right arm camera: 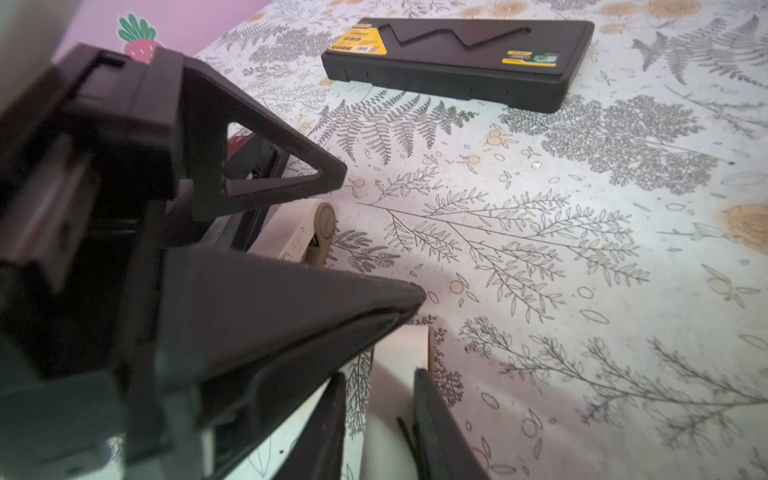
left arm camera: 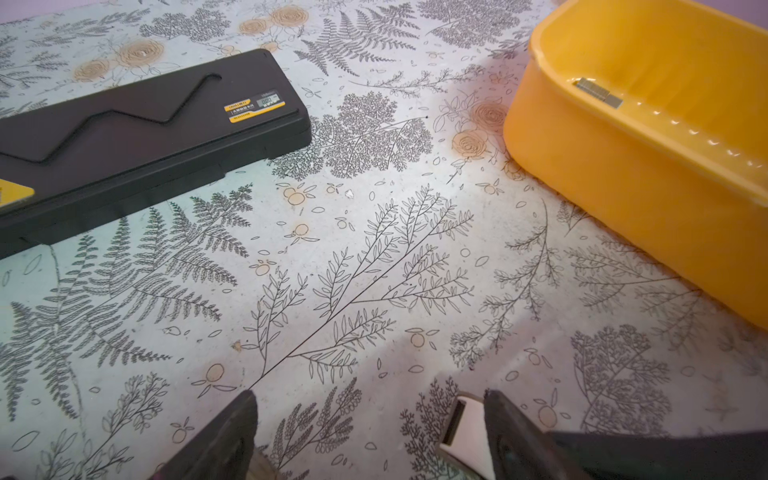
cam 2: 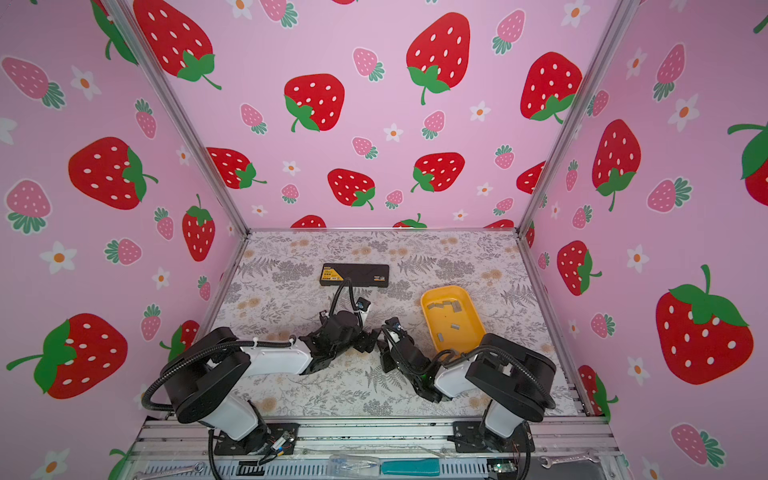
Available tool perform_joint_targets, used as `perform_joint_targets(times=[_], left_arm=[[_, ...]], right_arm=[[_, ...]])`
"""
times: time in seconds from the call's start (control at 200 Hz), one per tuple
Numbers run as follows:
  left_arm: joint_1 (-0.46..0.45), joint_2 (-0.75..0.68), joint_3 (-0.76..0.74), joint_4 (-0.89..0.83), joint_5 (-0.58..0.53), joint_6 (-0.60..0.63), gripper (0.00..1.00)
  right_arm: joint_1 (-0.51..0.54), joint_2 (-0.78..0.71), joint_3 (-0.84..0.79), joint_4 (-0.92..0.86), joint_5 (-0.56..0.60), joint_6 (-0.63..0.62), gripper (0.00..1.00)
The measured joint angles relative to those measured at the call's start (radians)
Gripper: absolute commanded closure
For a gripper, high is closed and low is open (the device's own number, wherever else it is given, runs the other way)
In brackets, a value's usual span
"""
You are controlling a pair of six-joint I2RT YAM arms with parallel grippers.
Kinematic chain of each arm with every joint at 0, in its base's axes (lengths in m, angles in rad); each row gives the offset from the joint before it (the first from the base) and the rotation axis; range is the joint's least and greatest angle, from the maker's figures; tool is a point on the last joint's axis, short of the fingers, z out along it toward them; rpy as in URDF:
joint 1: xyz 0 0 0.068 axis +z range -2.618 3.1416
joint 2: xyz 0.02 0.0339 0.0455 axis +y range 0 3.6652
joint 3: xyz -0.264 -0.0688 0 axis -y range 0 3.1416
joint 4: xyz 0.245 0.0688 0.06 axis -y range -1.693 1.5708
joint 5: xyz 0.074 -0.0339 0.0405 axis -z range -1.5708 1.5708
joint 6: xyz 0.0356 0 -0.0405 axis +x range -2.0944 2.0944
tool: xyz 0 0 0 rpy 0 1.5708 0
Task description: Load the staples into the stapler
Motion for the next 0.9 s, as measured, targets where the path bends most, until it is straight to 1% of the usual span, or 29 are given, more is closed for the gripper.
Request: perform_joint_targets(times=[0.11,0.14,0.15,0.22,0.305,0.335,0.38,0.445,0.49,0.53,0.575,0.625,0.635,0.7,0.765,0.835,0.9], left_arm=[[-0.006,-0.060,0.000,-0.052,-0.005,0.001,0.12],[-0.006,-0.086,0.000,-0.072,-0.011,0.002,0.12],[-0.006,-0.098,0.000,-0.082,-0.013,0.002,0.12],[-0.007,-0.172,0.005,-0.130,-0.034,0.003,0.12],[-0.006,-0.273,0.029,-0.206,-0.077,0.001,0.10],[-0.006,-0.307,0.045,-0.237,-0.095,-0.001,0.09],[-0.004,-0.357,0.072,-0.282,-0.124,-0.004,0.07],[0.000,-0.414,0.116,-0.331,-0.173,-0.002,0.06],[0.003,-0.444,0.142,-0.348,-0.221,0.003,0.10],[0.006,-0.459,0.162,-0.360,-0.266,0.008,0.10],[0.008,-0.468,0.187,-0.389,-0.314,0.013,0.08],[0.012,-0.468,0.219,-0.439,-0.354,0.013,0.08],[0.013,-0.468,0.224,-0.446,-0.360,0.013,0.08],[0.016,-0.472,0.261,-0.506,-0.393,0.018,0.06],[0.024,-0.496,0.281,-0.547,-0.413,0.027,0.00],[0.045,-0.546,0.274,-0.560,-0.429,0.039,0.01],[0.094,-0.611,0.231,-0.536,-0.444,0.046,0.01]], right_arm=[[0.000,-0.069,0.032,-0.179,0.007,0.007,0.50],[0.001,-0.092,0.047,-0.227,0.013,0.008,0.49],[0.001,-0.098,0.050,-0.238,0.013,0.011,0.46],[0.001,-0.164,0.087,-0.329,0.029,0.023,0.35],[0.001,-0.253,0.134,-0.420,0.055,0.044,0.18],[0.001,-0.282,0.149,-0.448,0.062,0.051,0.07],[0.001,-0.328,0.174,-0.496,0.076,0.080,0.00],[0.001,-0.381,0.228,-0.587,0.111,0.105,0.01],[0.001,-0.404,0.273,-0.653,0.143,0.121,0.01],[0.000,-0.422,0.319,-0.708,0.177,0.130,0.01],[-0.001,-0.441,0.363,-0.748,0.214,0.131,0.01],[-0.001,-0.462,0.391,-0.755,0.253,0.118,0.01],[-0.001,-0.468,0.393,-0.751,0.261,0.111,0.00],[-0.006,-0.504,0.382,-0.711,0.309,0.056,0.01],[-0.029,-0.532,0.350,-0.658,0.351,-0.025,0.01],[-0.101,-0.543,0.317,-0.614,0.402,-0.116,0.01],[-0.204,-0.548,0.280,-0.568,0.451,-0.204,0.01]])
